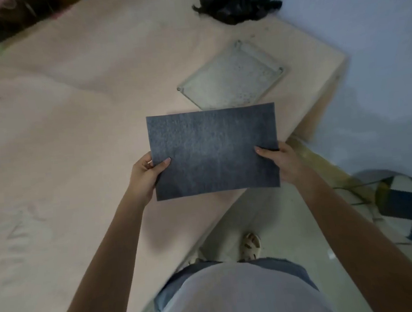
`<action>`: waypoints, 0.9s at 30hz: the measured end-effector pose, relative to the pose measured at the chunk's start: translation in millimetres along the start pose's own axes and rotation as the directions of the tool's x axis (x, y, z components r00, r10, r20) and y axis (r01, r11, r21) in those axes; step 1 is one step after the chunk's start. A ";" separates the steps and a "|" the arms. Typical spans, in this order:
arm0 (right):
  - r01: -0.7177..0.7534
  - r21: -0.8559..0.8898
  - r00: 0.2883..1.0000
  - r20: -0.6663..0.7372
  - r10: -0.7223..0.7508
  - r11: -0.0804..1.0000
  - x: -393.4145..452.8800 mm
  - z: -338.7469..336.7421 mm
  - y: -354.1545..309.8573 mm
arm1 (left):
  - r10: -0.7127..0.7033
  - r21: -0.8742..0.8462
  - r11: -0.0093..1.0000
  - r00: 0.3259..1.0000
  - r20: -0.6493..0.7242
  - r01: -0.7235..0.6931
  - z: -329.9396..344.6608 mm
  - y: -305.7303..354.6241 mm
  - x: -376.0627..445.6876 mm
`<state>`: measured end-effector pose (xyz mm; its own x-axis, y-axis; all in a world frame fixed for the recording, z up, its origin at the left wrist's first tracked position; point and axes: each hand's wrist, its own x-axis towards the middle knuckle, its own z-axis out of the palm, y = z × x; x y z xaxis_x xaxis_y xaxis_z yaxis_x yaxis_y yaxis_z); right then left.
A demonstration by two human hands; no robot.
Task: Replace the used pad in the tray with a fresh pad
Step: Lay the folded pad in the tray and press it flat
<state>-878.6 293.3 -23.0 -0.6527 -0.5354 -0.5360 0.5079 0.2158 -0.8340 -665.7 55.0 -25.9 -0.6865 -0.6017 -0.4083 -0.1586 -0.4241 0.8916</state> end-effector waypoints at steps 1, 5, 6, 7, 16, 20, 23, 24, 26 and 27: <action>0.001 0.022 1.000 -0.021 -0.001 1.000 -4.6 -16.6 -0.2 | -0.002 0.014 1.000 1.000 0.024 0.001 16.6 -1.4 2.4; 0.031 0.069 0.994 -0.108 -0.024 0.997 -24.2 -80.7 -0.3 | 0.000 0.074 0.997 0.993 0.115 -0.008 82.0 -10.4 9.6; 0.038 0.063 0.992 -0.124 -0.030 0.997 -28.6 -96.2 -0.3 | -0.001 0.085 0.996 0.991 0.133 -0.010 97.2 -12.9 10.9; 0.041 0.054 0.990 -0.136 -0.034 0.998 -32.4 -111.4 -0.5 | -0.003 0.096 0.995 0.989 0.148 -0.011 112.0 -15.6 12.4; 0.050 0.077 0.977 -0.212 -0.032 0.996 -47.2 -215.1 -8.5 | 0.003 0.154 0.987 0.971 0.241 -0.041 221.0 -35.8 27.6; 0.058 0.091 0.970 -0.242 -0.035 0.994 -46.8 -242.4 -12.5 | -0.025 0.171 0.985 0.964 0.264 -0.021 250.0 -39.6 34.8; 0.056 0.108 0.960 -0.280 -0.024 0.993 -42.5 -256.3 -14.8 | -0.045 0.188 0.982 0.959 0.278 -0.008 266.1 -39.3 45.6; 0.062 0.112 0.958 -0.287 -0.027 0.992 -40.4 -260.3 -15.3 | -0.050 0.195 0.981 0.958 0.282 -0.006 271.1 -39.3 49.8; 0.063 0.121 0.955 -0.296 -0.025 0.991 -34.0 -267.6 -17.2 | -0.056 0.206 0.979 0.956 0.287 -0.005 281.0 -38.4 59.5; 0.061 0.124 0.953 -0.301 -0.021 0.990 -30.0 -270.9 -19.0 | -0.057 0.211 0.978 0.955 0.290 -0.006 285.8 -37.3 64.6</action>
<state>-1021.0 526.5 -26.5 -0.8020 -0.2691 -0.5332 0.5332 0.0795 -0.8422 -906.9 225.5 -29.6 -0.8526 -0.3543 -0.3842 -0.3007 -0.2686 0.9151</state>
